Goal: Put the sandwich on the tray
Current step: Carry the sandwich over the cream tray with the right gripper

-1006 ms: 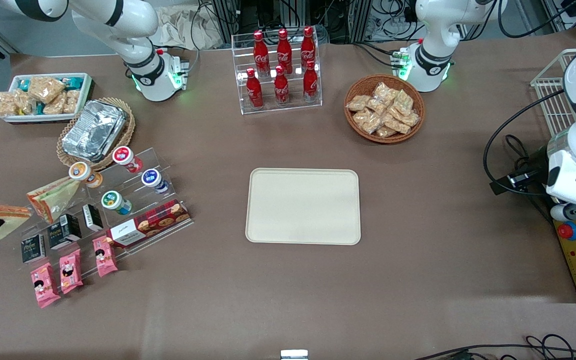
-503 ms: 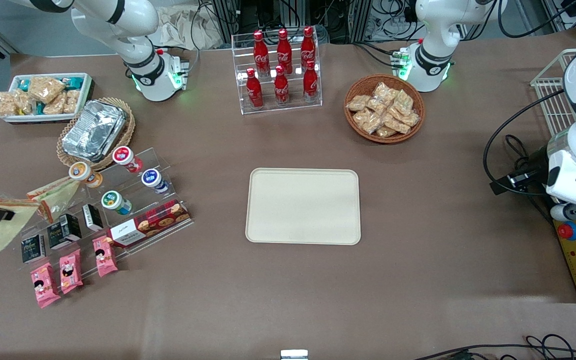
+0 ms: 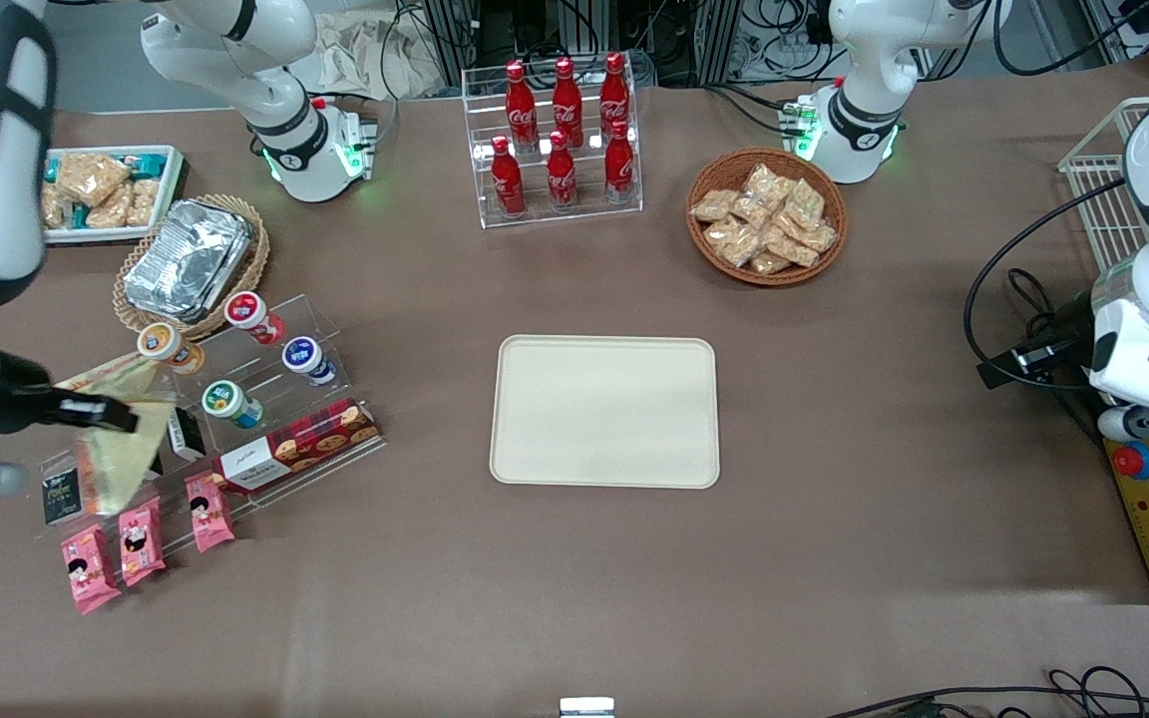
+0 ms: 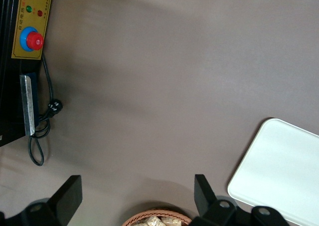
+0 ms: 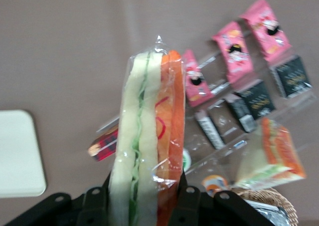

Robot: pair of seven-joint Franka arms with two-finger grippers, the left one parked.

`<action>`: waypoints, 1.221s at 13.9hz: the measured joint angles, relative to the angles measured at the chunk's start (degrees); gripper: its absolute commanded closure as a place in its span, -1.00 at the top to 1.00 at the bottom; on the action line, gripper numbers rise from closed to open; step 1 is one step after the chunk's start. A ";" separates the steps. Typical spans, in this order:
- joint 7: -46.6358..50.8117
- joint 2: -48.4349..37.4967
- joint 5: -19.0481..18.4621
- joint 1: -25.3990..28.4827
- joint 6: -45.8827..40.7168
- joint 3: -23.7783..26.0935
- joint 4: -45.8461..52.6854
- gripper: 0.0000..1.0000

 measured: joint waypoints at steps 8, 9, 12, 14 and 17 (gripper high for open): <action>-1.62 0.92 -0.25 19.60 2.96 0.12 -0.05 -0.07; -1.94 1.53 -0.26 21.63 3.93 0.14 -0.12 -0.07; -2.12 3.95 -0.45 28.71 6.83 0.14 -0.31 -0.07; -2.63 5.53 -0.55 31.91 8.41 0.13 -0.33 -0.07; -5.24 7.99 -0.69 35.88 11.65 0.09 -0.40 -0.07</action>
